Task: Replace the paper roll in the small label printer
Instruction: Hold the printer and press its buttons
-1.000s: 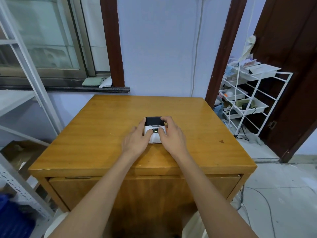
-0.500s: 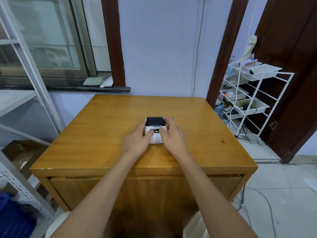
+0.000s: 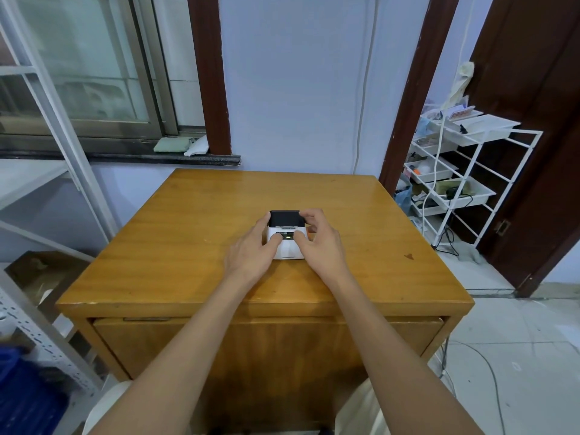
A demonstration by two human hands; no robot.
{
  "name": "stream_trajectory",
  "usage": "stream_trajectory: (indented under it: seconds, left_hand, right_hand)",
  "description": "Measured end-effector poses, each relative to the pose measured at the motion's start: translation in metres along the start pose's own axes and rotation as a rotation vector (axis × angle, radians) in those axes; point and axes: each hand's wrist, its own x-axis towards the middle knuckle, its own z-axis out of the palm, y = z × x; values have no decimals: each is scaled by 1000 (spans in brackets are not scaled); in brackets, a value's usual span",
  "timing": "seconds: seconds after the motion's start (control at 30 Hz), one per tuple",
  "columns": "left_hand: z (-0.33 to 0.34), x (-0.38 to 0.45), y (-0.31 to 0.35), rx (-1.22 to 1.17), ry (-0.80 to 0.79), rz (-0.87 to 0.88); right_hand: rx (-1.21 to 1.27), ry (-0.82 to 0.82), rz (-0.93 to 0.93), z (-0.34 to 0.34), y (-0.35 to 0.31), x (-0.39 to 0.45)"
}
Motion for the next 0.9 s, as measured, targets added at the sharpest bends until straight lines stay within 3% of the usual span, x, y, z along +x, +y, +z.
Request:
stream_trajectory:
  seconds: [0.9]
  left_hand:
    - [1, 0, -1, -50, 14, -12]
  right_hand:
    - [-31, 8, -13, 0, -4, -3]
